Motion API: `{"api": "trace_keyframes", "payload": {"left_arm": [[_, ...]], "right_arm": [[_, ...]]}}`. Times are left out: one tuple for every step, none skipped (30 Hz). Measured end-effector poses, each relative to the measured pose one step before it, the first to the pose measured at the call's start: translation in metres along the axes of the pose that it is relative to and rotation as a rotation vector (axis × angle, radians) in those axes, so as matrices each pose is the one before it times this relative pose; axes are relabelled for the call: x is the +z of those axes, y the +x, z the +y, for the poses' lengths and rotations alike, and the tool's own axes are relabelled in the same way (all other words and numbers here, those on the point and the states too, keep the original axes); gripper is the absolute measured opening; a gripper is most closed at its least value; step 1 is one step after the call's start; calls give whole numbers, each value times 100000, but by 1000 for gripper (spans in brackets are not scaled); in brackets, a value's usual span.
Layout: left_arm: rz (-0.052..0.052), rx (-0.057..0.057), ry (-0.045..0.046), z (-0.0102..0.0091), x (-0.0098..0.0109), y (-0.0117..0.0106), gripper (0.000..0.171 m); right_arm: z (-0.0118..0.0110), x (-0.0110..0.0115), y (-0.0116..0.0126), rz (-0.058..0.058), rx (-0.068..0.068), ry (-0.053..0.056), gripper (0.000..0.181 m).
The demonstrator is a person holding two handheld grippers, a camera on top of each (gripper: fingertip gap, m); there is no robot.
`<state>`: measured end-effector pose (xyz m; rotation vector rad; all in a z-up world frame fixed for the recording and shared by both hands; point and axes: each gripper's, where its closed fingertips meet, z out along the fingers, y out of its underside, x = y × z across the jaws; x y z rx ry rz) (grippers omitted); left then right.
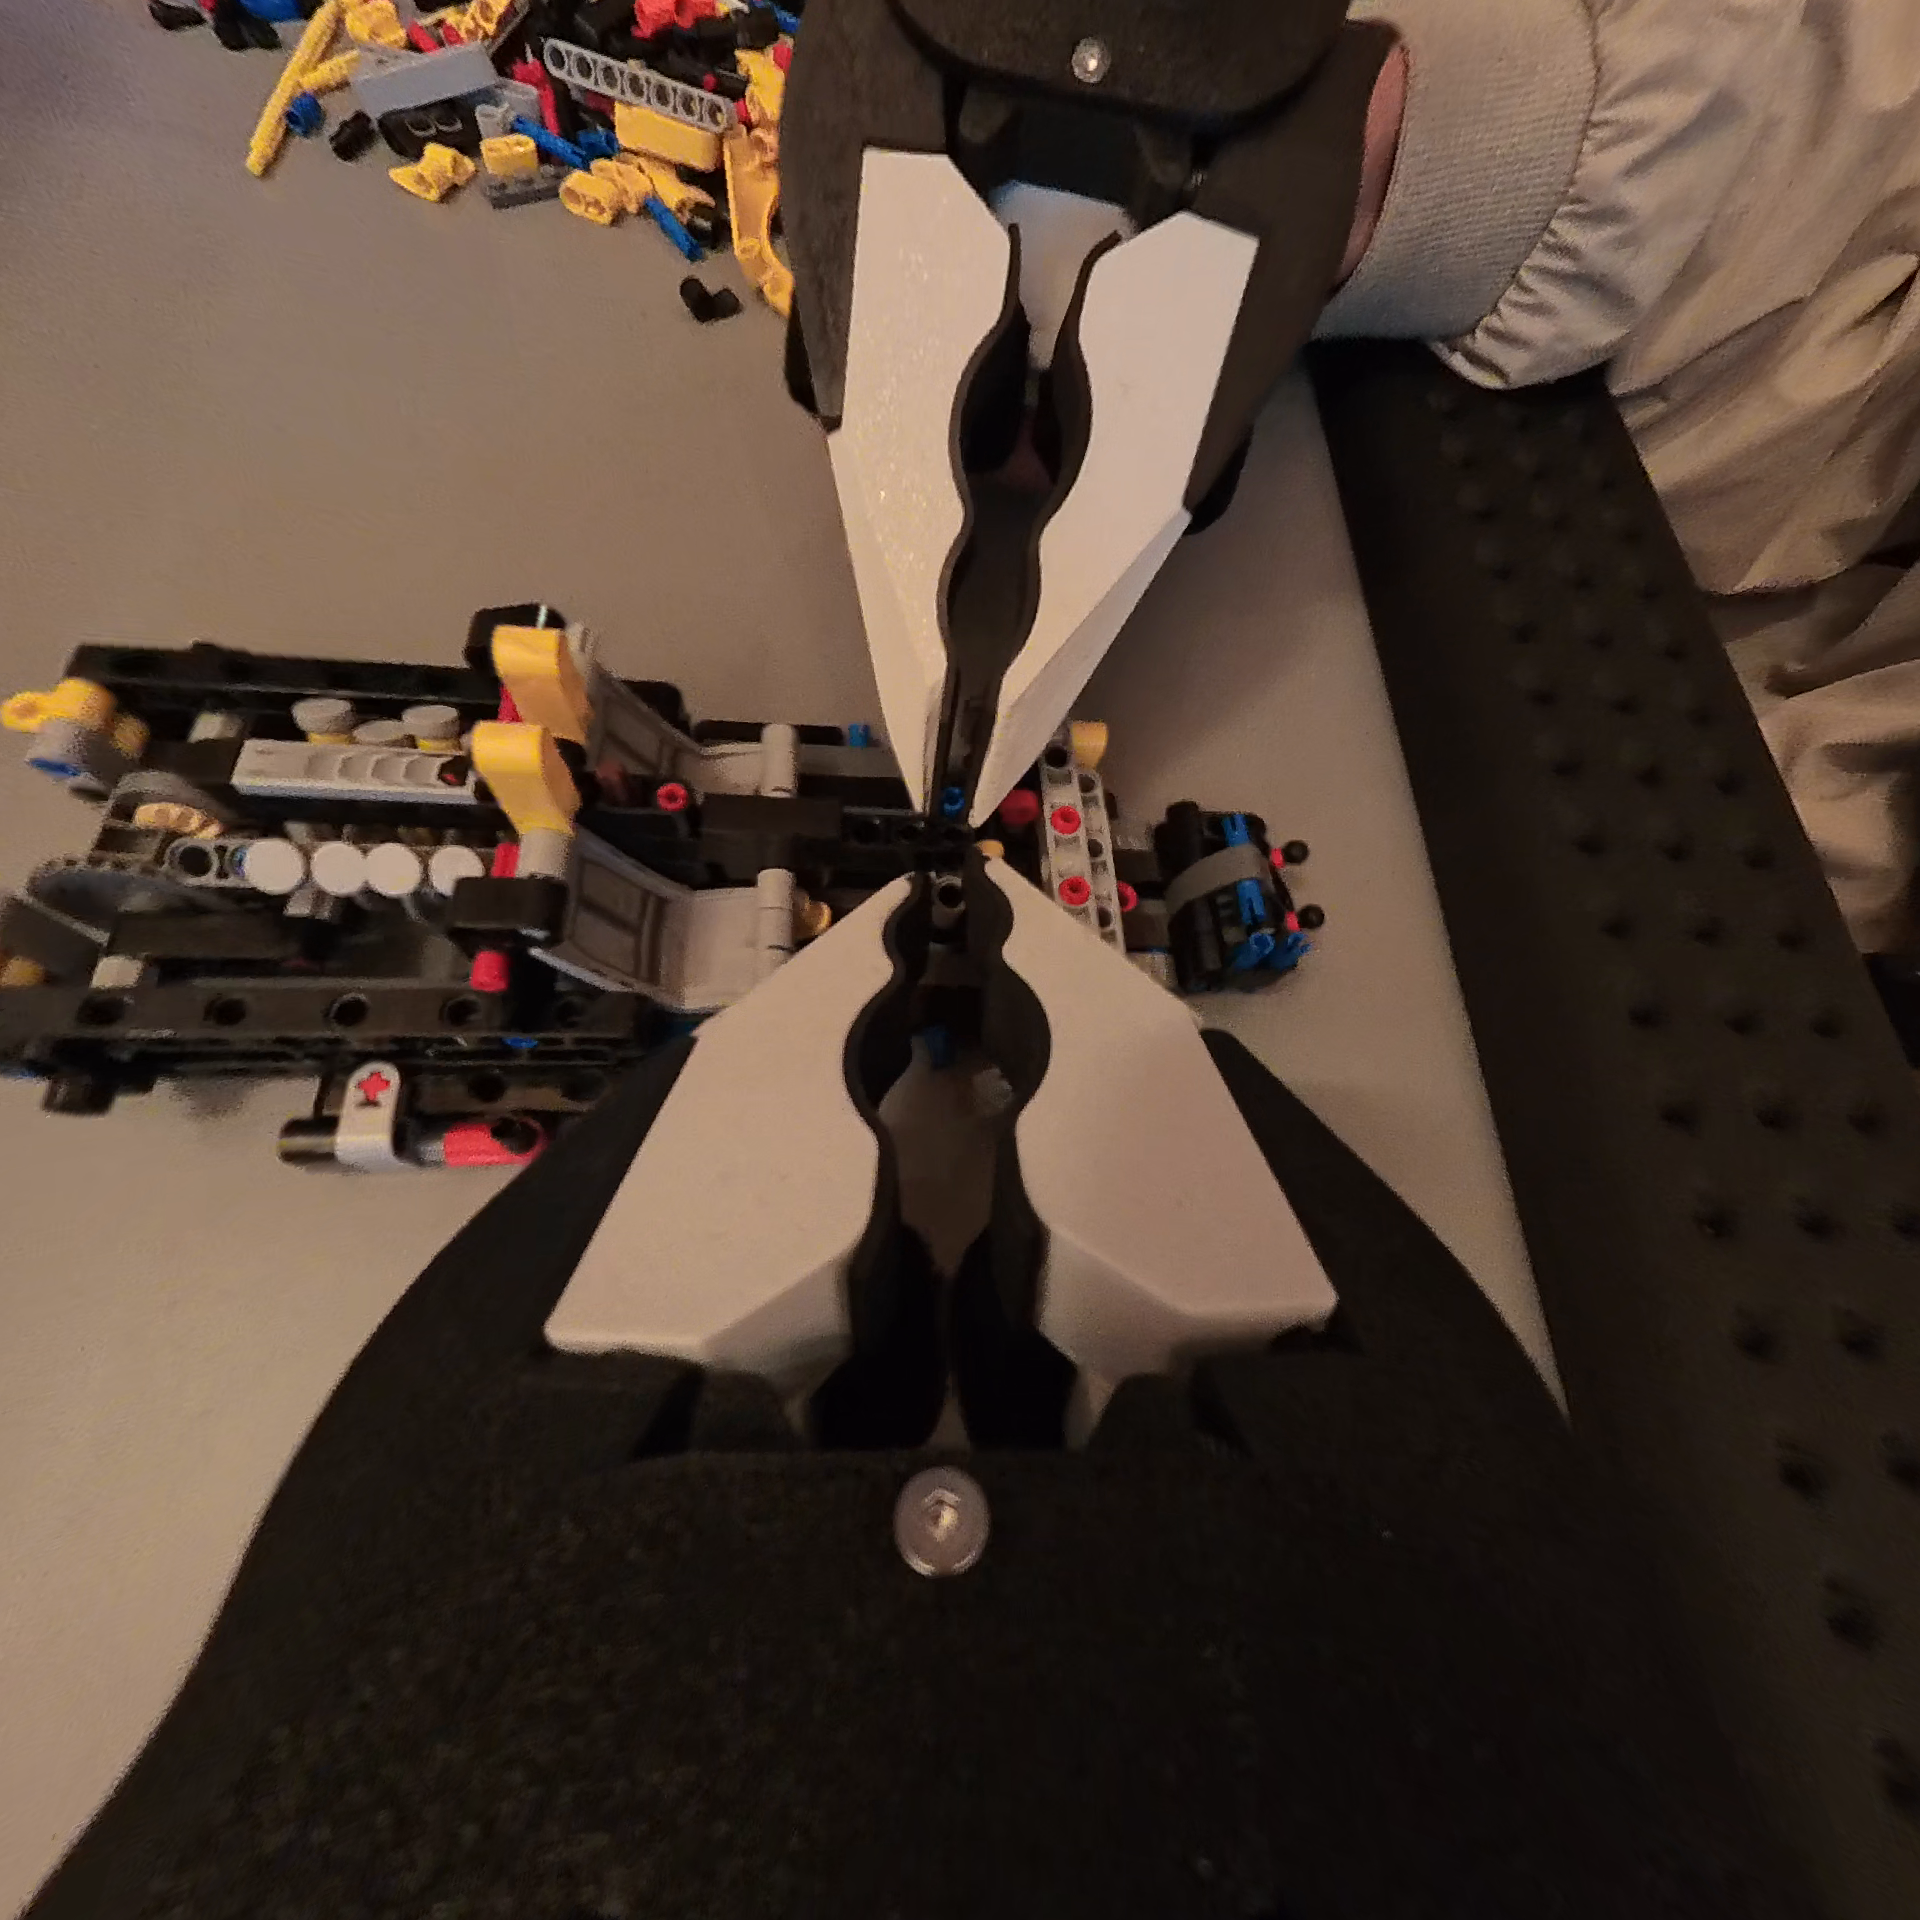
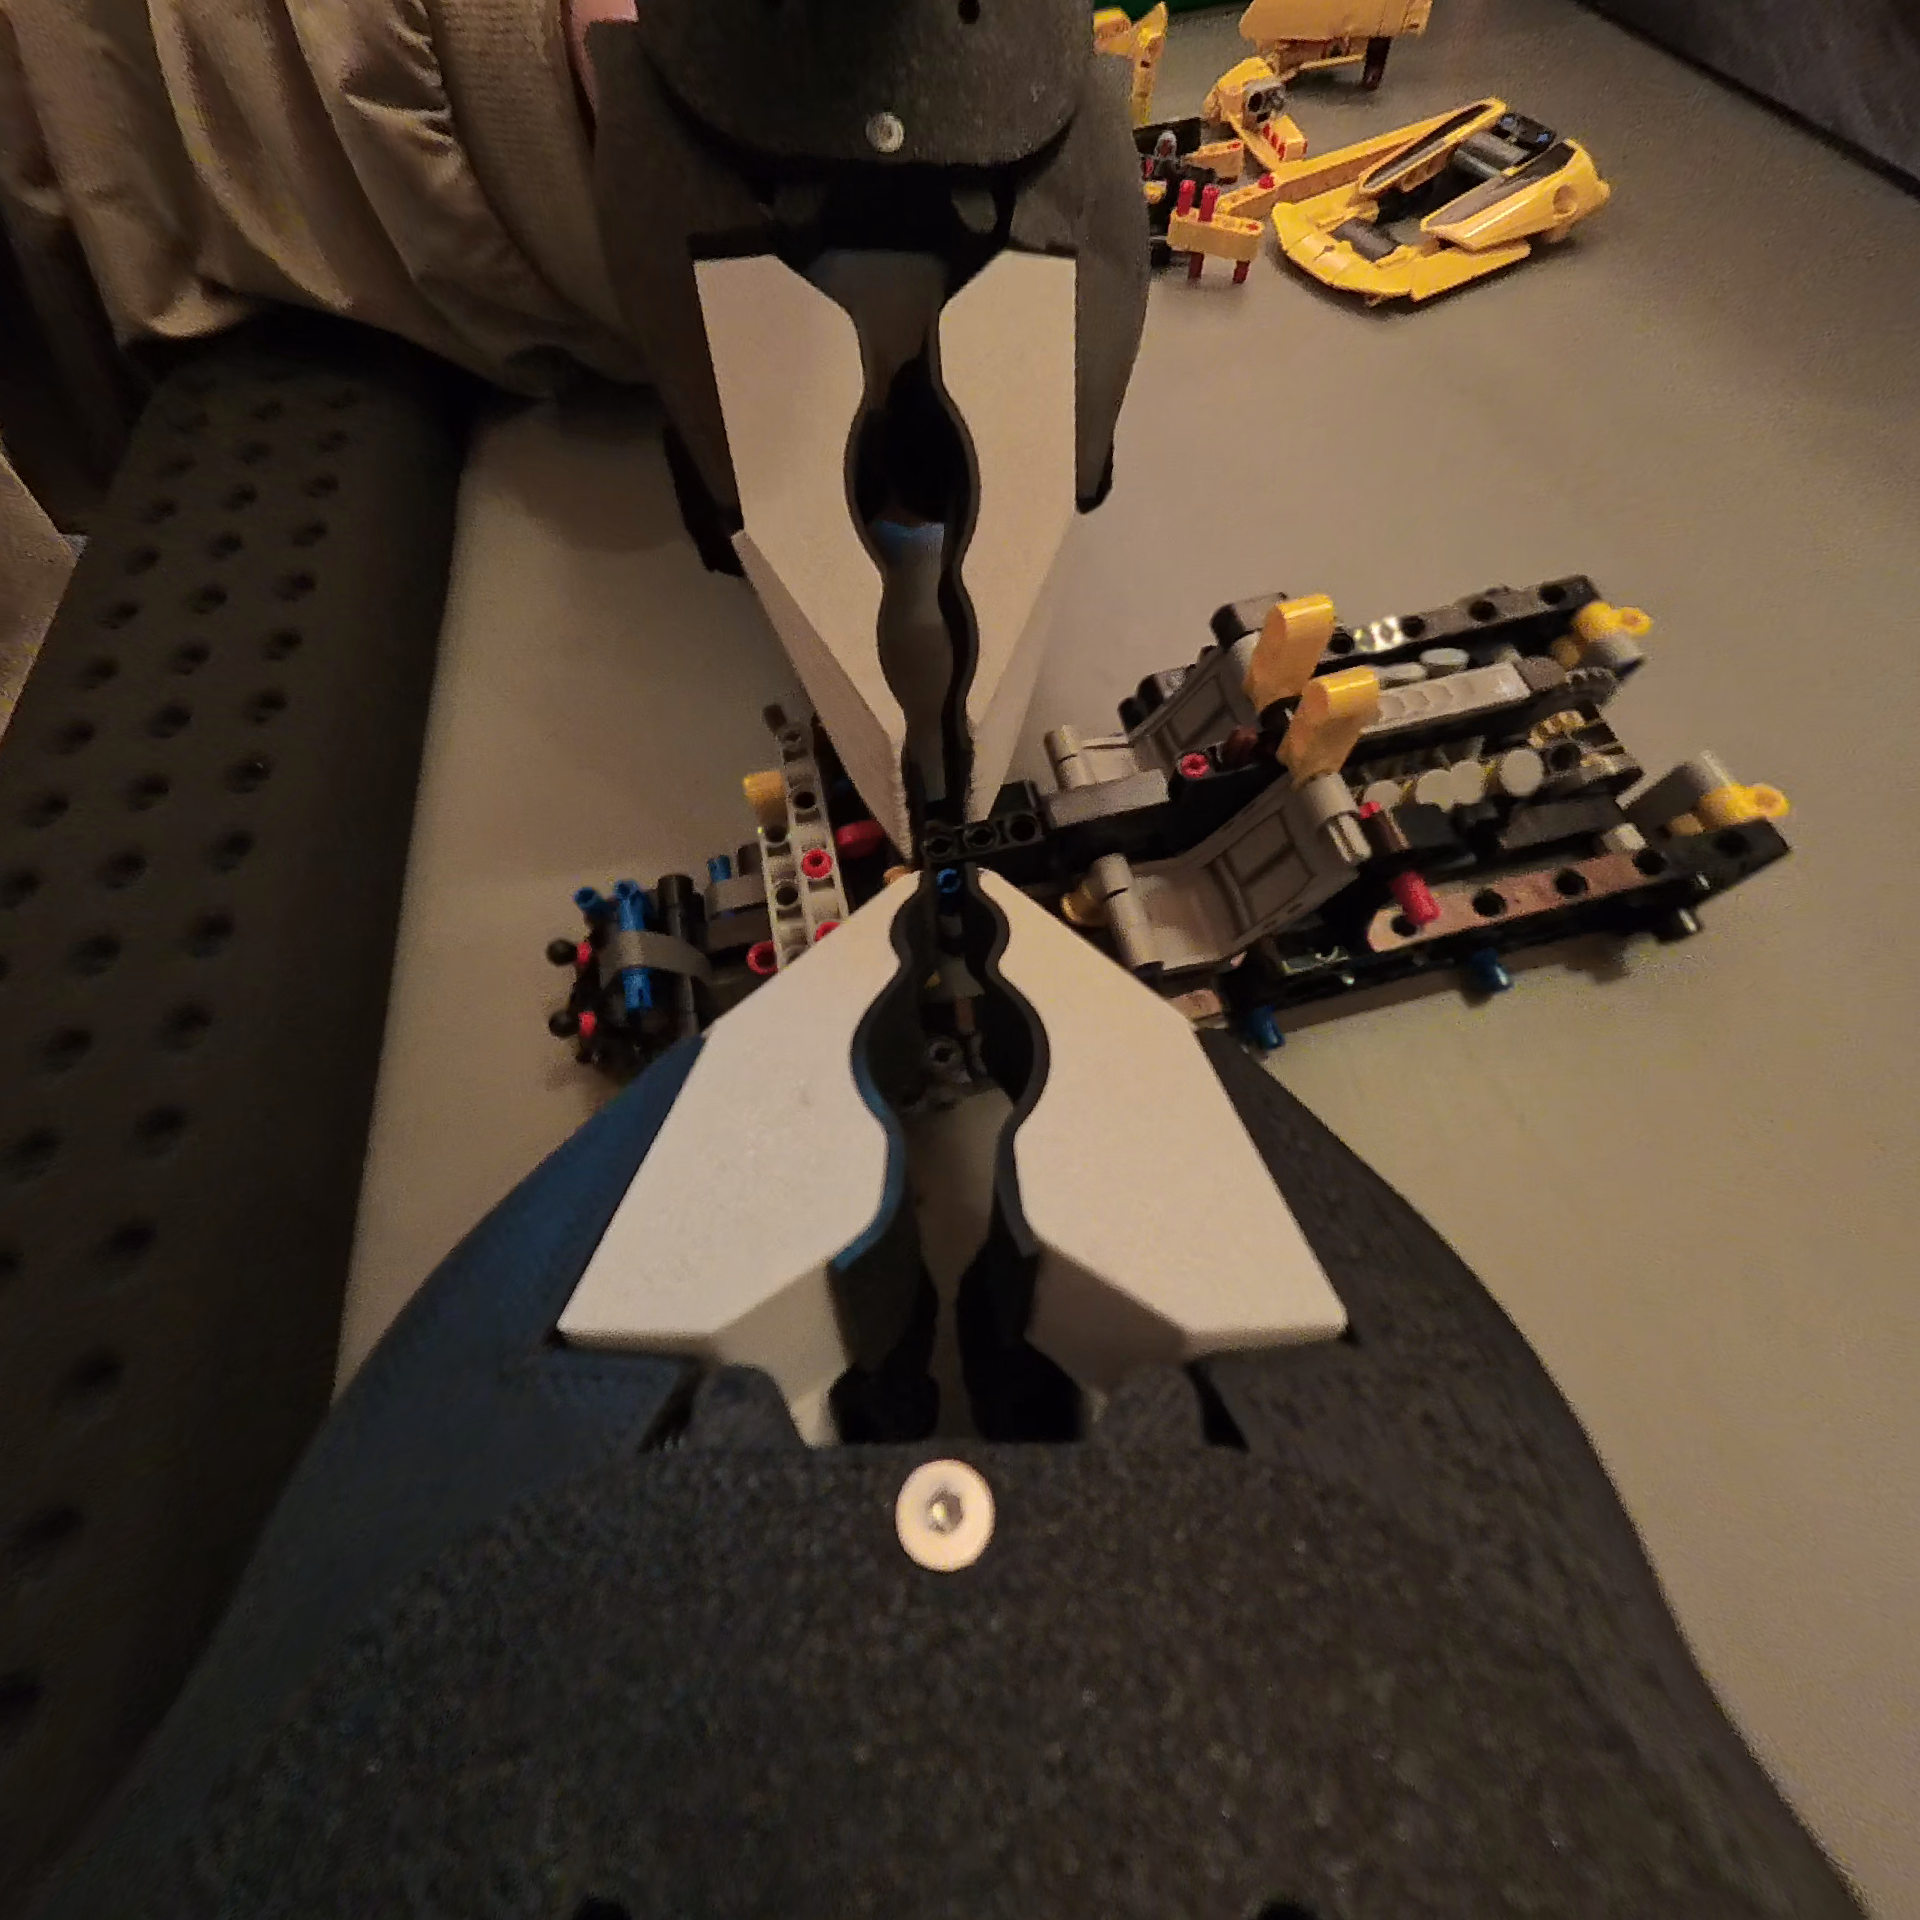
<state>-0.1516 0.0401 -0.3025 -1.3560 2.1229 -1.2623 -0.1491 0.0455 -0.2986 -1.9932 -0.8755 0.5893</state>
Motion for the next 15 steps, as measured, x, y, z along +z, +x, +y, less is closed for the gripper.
{"api": "trace_keyframes", "payload": {"left_arm": [[899, -905, 1187, -55, 115, -34, 8], [579, -1091, 1010, -39, 81, -45, 8], [-208, -308, 367, -23, 49, -29, 8], [-744, 506, 8, -30, 33, -22, 8], [-111, 92, 372, -38, 2, -29, 8], [676, -1090, 123, -10, -16, -14, 7], [141, -596, 91, -39, 19, -56, 8], [-352, 124, 281, -66, 17, -72, 7], [-320, 27, -13, -9, 35, -46, 8], [23, -36, 31, -10, 9, 1, 8], [553, -601, 19, -11, -11, 8, 8], [161, -19, 18, -17, 11, -8, 8], [-546, 645, 39, -22, 30, -23, 8], [-529, 69, -213, 18, 45, -23, 8], [-391, -608, -249, 1, 54, -59, 8]], "right_arm": [[35, -116, 89, -150, 1082, 194, 0], [-13, -75, 87, 211, 467, 270, 0], [-19, -73, 64, 129, 316, 337, 0], [7, -38, 43, -42, 257, 85, 0], [-102, -86, 66, 422, -220, 860, 0], [-52, -12, -3, -119, -41, 346, 0], [-24, -31, 77, -279, 1129, 215, 0], [-170, -117, 122, 589, 240, 1385, 0], [-39, -64, 54, 84, 184, 455, 0], [-67, -56, 22, 339, -269, 567, 0], [-25, -6, -31, 53, -491, 242, 0], [-38, -13, -1, -341, 409, 253, 0], [-64, -48, 37, 237, 142, 527, 0], [71, -14, 43, 354, -287, -369, 0], [-92, -50, -49, 440, -1198, 685, 0]]}}
